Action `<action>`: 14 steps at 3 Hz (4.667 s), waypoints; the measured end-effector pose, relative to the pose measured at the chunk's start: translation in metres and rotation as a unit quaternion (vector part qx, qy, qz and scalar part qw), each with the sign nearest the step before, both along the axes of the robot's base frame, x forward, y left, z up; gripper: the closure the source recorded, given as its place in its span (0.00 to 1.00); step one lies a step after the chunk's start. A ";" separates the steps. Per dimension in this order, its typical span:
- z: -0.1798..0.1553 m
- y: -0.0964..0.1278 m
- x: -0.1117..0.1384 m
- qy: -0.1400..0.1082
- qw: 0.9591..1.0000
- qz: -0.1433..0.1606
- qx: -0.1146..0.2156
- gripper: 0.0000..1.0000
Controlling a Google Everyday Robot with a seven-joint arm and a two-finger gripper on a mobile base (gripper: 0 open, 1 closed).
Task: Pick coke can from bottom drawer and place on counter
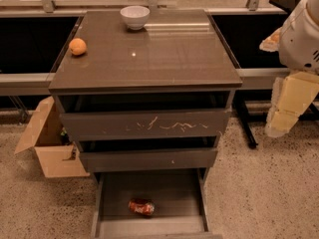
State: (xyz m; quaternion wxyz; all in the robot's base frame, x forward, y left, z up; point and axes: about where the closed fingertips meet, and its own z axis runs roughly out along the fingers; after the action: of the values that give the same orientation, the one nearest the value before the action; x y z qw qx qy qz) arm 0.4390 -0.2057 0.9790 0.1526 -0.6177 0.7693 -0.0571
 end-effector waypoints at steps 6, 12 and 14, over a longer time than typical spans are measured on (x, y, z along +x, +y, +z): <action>-0.116 0.066 0.032 0.005 0.989 0.069 0.129 0.00; -0.280 0.165 0.045 0.080 0.969 0.126 0.197 0.00; -0.352 0.194 0.038 0.089 0.956 0.146 0.238 0.00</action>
Offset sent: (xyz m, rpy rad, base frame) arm 0.0160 0.0229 -0.0399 0.1224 -0.0072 0.0906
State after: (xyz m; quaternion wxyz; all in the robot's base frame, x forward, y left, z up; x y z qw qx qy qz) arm 0.4774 -0.0120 0.6272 0.2330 -0.6719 0.6722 0.2059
